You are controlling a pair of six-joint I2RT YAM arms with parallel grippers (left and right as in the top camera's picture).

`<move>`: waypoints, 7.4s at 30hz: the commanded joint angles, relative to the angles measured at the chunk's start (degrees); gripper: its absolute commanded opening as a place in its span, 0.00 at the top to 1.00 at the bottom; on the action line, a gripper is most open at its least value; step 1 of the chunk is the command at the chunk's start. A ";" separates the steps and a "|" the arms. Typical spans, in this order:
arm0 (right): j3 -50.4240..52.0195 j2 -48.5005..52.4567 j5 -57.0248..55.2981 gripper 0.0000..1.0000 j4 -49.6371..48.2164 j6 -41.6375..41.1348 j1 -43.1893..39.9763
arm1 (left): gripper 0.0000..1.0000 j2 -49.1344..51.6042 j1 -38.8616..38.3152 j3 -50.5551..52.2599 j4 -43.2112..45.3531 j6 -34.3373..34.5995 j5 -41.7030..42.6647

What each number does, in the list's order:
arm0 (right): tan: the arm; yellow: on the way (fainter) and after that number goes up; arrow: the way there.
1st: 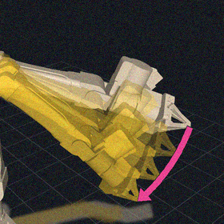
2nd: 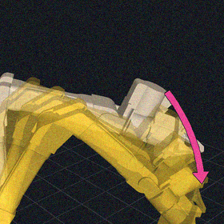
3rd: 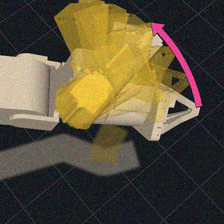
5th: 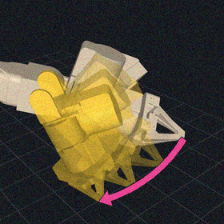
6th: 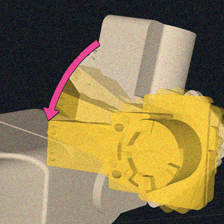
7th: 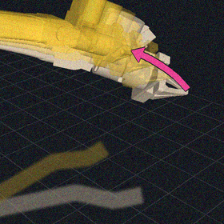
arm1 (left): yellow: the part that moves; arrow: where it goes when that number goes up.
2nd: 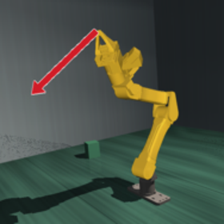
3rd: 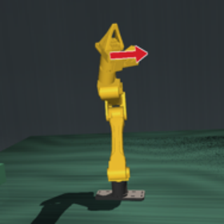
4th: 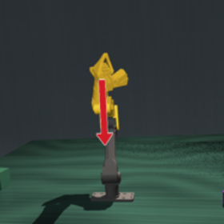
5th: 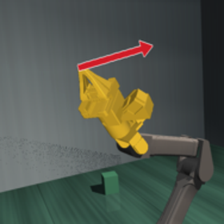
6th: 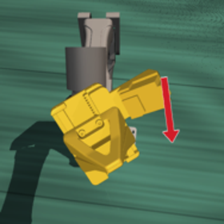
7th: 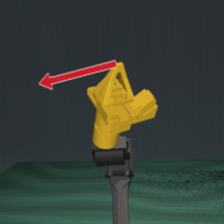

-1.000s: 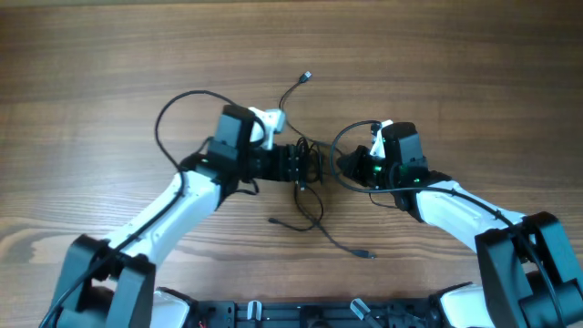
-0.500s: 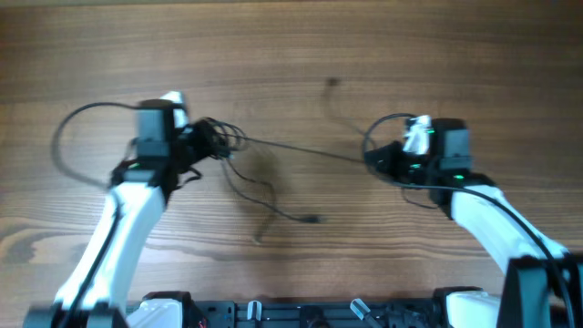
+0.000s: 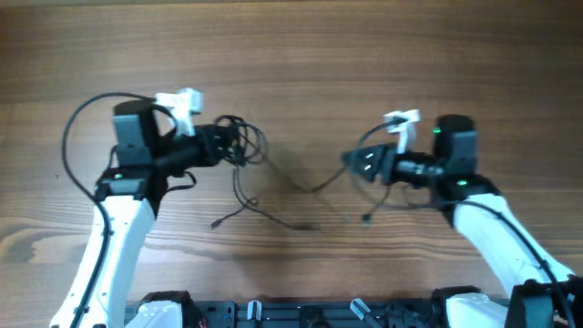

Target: Untangle cables

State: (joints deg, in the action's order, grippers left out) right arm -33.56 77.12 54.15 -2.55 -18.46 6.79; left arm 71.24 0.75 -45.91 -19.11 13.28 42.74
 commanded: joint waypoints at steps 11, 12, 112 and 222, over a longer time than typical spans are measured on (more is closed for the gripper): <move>-0.09 -0.46 -10.82 0.22 -19.28 22.67 26.73 | 0.93 -0.31 -9.40 -0.28 -0.48 5.70 -1.86; -0.09 -0.39 -12.98 0.22 -19.28 24.26 28.04 | 0.93 -0.31 -9.75 -0.28 -0.50 5.66 -1.86; -22.29 19.28 -37.57 0.22 12.22 -58.69 33.11 | 0.02 12.94 -0.26 -0.24 12.96 12.11 -17.29; -32.72 18.86 -47.93 0.84 30.38 -8.33 -10.23 | 0.86 25.14 1.31 -0.17 -1.01 38.45 -36.41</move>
State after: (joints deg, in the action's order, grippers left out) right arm -67.55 91.92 5.61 27.68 -24.34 -6.55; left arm 95.48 3.27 -46.61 -20.62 51.35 6.44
